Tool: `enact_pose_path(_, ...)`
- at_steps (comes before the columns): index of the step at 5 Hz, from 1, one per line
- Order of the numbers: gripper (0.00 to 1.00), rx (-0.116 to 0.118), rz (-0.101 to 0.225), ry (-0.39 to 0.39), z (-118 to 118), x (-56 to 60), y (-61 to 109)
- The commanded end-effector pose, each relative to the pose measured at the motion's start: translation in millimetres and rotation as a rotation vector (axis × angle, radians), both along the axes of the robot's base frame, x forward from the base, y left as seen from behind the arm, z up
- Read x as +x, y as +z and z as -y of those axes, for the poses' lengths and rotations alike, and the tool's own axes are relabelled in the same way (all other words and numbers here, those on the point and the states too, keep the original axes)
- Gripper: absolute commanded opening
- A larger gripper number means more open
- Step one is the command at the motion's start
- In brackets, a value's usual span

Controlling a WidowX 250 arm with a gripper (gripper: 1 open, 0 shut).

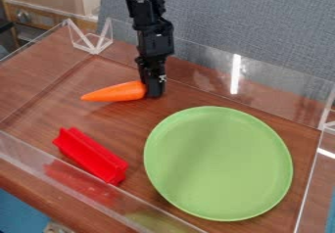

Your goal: Move the carrot from the green plate to the table

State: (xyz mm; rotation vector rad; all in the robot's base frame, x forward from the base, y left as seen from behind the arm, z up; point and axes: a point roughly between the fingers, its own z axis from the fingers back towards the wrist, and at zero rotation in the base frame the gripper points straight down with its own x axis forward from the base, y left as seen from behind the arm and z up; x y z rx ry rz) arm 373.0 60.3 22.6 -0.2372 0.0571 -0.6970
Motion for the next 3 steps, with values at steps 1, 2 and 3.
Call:
enact_pose_path(1, 0.00, -0.009, -0.007, -0.005, 0.1, -4.8, 6.2)
enact_pose_path(2, 0.00, -0.020, -0.029, -0.013, 1.2, -9.7, 6.1)
enact_pose_path(3, 0.00, -0.031, -0.052, -0.019, 2.0, -14.3, 5.9)
